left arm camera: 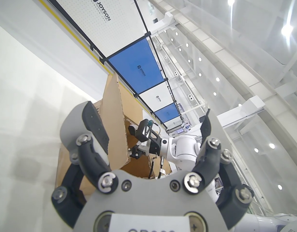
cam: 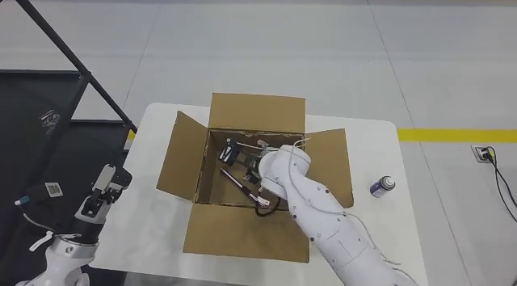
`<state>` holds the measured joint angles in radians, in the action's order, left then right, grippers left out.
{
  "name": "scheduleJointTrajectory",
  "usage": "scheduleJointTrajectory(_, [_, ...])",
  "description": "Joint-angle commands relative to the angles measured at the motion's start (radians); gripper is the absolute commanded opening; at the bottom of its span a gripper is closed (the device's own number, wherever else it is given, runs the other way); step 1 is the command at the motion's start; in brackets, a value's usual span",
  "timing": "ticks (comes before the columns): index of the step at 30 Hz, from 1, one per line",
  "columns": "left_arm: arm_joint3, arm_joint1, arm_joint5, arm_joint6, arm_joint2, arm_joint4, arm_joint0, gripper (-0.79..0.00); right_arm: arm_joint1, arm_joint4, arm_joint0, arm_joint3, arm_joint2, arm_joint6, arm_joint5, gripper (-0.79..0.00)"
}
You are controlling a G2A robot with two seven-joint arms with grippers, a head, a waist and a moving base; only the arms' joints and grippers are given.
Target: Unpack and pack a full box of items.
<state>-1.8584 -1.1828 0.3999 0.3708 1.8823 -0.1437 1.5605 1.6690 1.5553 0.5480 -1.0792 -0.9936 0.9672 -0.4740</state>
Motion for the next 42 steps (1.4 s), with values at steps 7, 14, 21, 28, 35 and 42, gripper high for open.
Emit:
scheduleJointTrajectory(7, [0.001, 0.001, -0.007, 0.0, -0.004, -0.001, -0.009, 0.0, -0.011, -0.205, -0.051, 0.123, -0.098, 0.157, -0.07, 0.0])
scheduleJointTrajectory(14, [0.002, 0.002, -0.011, -0.002, -0.012, 0.01, -0.014, 0.0, -0.003, -0.267, -0.139, 0.312, -0.099, 0.096, -0.047, 0.0])
scheduleJointTrajectory(21, [0.0, 0.003, -0.015, -0.009, -0.013, 0.017, -0.014, 0.0, 0.013, -0.298, -0.206, 0.464, -0.064, 0.01, -0.083, -0.012])
scheduleJointTrajectory(28, [-0.006, 0.003, -0.015, -0.015, -0.016, 0.021, -0.014, 0.0, 0.035, -0.304, -0.248, 0.572, -0.021, -0.061, -0.06, 0.0])
scheduleJointTrajectory(35, [-0.006, 0.003, -0.017, -0.016, -0.02, 0.023, -0.014, 0.0, 0.061, -0.299, -0.278, 0.659, 0.02, -0.12, -0.012, -0.348])
scheduleJointTrajectory(42, [-0.004, 0.004, -0.013, -0.016, -0.019, 0.022, -0.014, 0.0, 0.073, -0.315, -0.312, 0.729, 0.031, -0.158, -0.019, -0.717])
